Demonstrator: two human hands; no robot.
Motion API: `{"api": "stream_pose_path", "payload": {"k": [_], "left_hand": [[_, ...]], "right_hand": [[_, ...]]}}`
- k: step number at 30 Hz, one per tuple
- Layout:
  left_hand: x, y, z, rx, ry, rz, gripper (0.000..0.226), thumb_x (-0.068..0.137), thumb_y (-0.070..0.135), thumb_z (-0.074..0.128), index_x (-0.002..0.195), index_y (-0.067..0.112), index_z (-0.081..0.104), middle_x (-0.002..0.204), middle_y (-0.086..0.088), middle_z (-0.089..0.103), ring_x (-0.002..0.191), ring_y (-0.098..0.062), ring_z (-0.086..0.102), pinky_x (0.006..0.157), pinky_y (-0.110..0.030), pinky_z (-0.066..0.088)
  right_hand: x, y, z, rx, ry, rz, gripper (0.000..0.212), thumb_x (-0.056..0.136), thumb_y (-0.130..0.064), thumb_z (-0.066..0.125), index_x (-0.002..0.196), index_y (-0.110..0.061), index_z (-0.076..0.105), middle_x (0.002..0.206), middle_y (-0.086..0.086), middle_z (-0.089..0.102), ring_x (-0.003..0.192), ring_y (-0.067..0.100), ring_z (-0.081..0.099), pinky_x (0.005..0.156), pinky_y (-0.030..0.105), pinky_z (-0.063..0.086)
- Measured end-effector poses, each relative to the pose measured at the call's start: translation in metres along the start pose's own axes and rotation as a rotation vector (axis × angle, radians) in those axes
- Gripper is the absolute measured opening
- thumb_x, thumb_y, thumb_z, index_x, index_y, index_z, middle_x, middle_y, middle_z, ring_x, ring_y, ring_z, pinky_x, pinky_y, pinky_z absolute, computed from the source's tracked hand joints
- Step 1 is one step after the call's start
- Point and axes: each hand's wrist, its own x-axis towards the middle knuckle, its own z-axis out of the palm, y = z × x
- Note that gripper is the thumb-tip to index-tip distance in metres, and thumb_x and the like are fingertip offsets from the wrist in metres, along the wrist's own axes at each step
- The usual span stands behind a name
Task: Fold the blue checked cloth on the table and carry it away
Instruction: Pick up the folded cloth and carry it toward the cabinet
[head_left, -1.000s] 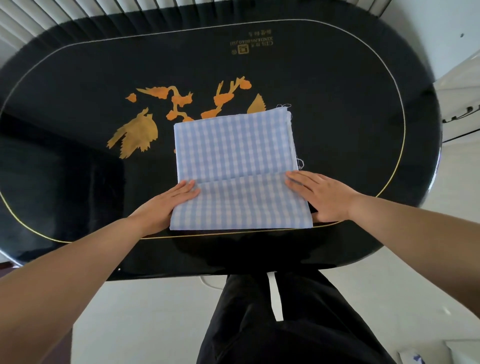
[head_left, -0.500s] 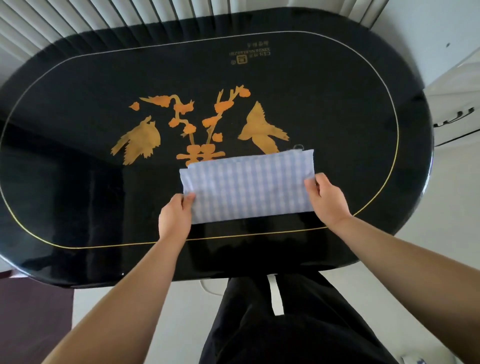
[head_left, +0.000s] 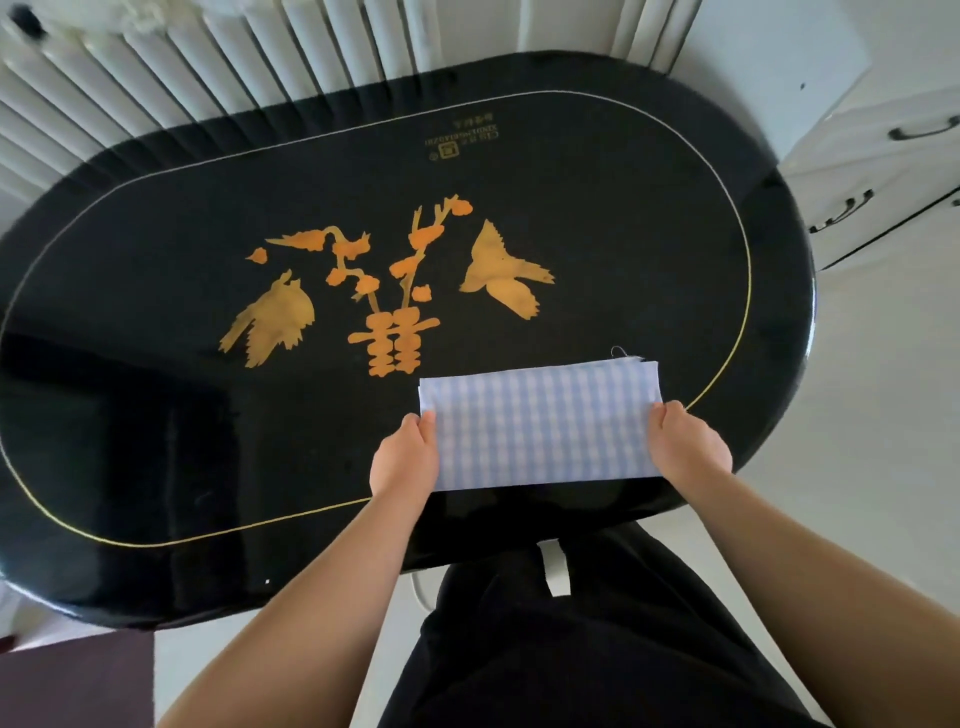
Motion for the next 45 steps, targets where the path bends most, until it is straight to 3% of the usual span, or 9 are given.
{"api": "stream_pose_path", "payload": {"k": [5, 13, 22, 28, 32, 36, 39, 42, 45], "left_hand": [[0.008, 0.013, -0.006, 0.061, -0.133, -0.145, 0.038, 0.099, 0.05, 0.029, 0.108, 0.015, 0.04, 0.085, -0.004, 0.051, 0.067, -0.019, 0.053, 0.057, -0.038, 0.058], [-0.016, 0.037, 0.001, 0.136, -0.195, -0.141, 0.051, 0.1, 0.053, 0.019, 0.102, 0.015, 0.051, 0.085, -0.008, 0.056, 0.079, -0.022, 0.061, 0.071, -0.037, 0.059], [-0.082, 0.114, 0.089, 0.045, -0.111, -0.028, 0.055, 0.102, 0.048, 0.018, 0.127, 0.013, 0.053, 0.116, -0.01, 0.062, 0.097, -0.027, 0.058, 0.077, -0.035, 0.042], [-0.124, 0.222, 0.15, -0.118, -0.114, -0.066, 0.055, 0.103, 0.043, 0.02, 0.136, 0.009, 0.048, 0.139, -0.021, 0.044, 0.118, -0.038, 0.05, 0.09, -0.038, 0.042], [-0.15, 0.28, 0.177, -0.385, -0.256, -0.137, 0.074, 0.096, 0.061, 0.021, 0.138, 0.005, 0.046, 0.137, -0.017, 0.051, 0.125, -0.034, 0.05, 0.101, -0.038, 0.038], [-0.152, 0.332, 0.173, -0.491, -0.132, 0.139, 0.066, 0.085, 0.064, 0.029, 0.099, 0.007, 0.058, 0.108, -0.017, 0.057, 0.101, -0.026, 0.054, 0.092, -0.045, 0.042], [-0.146, 0.385, 0.155, -0.317, -0.07, 0.451, 0.056, 0.097, 0.038, 0.038, 0.147, 0.012, 0.033, 0.152, -0.006, 0.033, 0.141, -0.022, 0.029, 0.115, -0.041, 0.026], [-0.129, 0.439, 0.144, -0.162, -0.306, 0.716, 0.052, 0.099, 0.038, 0.038, 0.148, 0.022, 0.031, 0.147, 0.01, 0.038, 0.138, -0.009, 0.033, 0.115, -0.033, 0.026], [-0.111, 0.488, 0.144, -0.03, -0.541, 0.757, 0.058, 0.086, 0.074, 0.031, 0.131, 0.04, 0.047, 0.135, 0.016, 0.053, 0.122, -0.009, 0.053, 0.105, -0.038, 0.04]], "right_hand": [[-0.015, -0.001, -0.002, -0.023, -0.014, -0.005, 0.03, 0.095, -0.006, 0.037, 0.123, -0.006, 0.045, 0.095, 0.005, 0.043, 0.099, 0.024, 0.043, 0.063, 0.035, 0.04], [-0.012, 0.029, -0.019, 0.798, -0.211, 0.268, 0.067, 0.083, -0.069, 0.044, 0.114, -0.009, 0.048, 0.103, 0.004, 0.059, 0.089, 0.023, 0.058, 0.077, 0.033, 0.042], [-0.004, 0.157, -0.07, 1.253, -0.229, 0.059, 0.029, 0.087, -0.035, 0.066, 0.106, -0.013, 0.064, 0.1, 0.005, 0.071, 0.081, 0.017, 0.068, 0.066, 0.029, 0.053], [0.017, 0.266, -0.149, 1.338, -0.289, -0.1, 0.062, 0.066, -0.048, 0.079, 0.112, -0.009, 0.062, 0.106, 0.012, 0.072, 0.092, 0.027, 0.071, 0.085, 0.045, 0.057], [0.027, 0.312, -0.193, 1.31, -0.266, -0.21, 0.02, 0.086, -0.034, 0.066, 0.102, -0.021, 0.066, 0.097, 0.002, 0.074, 0.088, 0.019, 0.072, 0.082, 0.037, 0.057], [0.042, 0.335, -0.227, 1.19, -0.126, -0.283, 0.021, 0.089, -0.034, 0.064, 0.102, -0.017, 0.067, 0.099, 0.002, 0.073, 0.092, 0.015, 0.07, 0.086, 0.034, 0.053], [0.055, 0.343, -0.249, 1.071, -0.086, -0.367, 0.024, 0.091, -0.031, 0.061, 0.096, -0.008, 0.065, 0.082, -0.003, 0.061, 0.076, 0.009, 0.057, 0.072, 0.023, 0.043], [0.08, 0.348, -0.269, 0.949, -0.087, -0.421, 0.039, 0.092, -0.034, 0.059, 0.099, 0.004, 0.059, 0.08, 0.005, 0.05, 0.074, 0.015, 0.047, 0.067, 0.028, 0.036], [0.113, 0.348, -0.289, 0.906, -0.121, -0.443, 0.037, 0.092, -0.034, 0.059, 0.102, 0.001, 0.061, 0.082, 0.006, 0.053, 0.075, 0.015, 0.049, 0.068, 0.028, 0.038]]}}
